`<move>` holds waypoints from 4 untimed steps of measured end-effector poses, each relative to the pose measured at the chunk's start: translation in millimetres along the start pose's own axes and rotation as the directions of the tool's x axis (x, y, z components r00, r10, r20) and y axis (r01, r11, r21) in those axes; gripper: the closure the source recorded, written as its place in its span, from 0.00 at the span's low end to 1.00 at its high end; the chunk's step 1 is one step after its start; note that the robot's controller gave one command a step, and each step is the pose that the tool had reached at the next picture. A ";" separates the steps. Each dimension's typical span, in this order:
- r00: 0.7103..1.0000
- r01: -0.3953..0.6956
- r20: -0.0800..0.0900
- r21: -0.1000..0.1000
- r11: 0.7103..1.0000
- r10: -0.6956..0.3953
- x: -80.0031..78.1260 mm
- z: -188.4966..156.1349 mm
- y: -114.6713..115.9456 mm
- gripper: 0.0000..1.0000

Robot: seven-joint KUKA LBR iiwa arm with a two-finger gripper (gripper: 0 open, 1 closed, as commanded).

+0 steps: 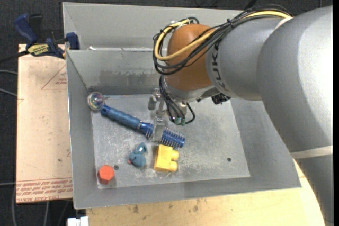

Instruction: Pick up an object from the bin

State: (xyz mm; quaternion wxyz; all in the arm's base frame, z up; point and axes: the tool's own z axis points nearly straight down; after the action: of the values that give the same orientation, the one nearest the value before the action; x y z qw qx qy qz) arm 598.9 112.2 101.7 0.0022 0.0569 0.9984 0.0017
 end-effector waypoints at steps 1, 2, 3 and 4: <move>0.997 -0.074 -0.001 0.001 0.997 0.074 -2.0 1.7 24.5 0.00; 0.968 -0.250 -0.005 0.004 0.968 0.250 -0.3 32.9 31.7 0.00; 0.969 -0.249 -0.004 0.003 0.969 0.249 -0.7 32.7 32.2 0.00; 0.969 -0.248 -0.003 0.002 0.969 0.248 -1.0 32.1 32.5 1.00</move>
Offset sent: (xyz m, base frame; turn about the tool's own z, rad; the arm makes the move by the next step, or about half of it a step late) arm 0.0042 0.0221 -0.0017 0.0775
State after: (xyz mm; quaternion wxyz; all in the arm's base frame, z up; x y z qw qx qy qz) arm 603.7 144.5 69.6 0.0002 0.1812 0.9834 0.0011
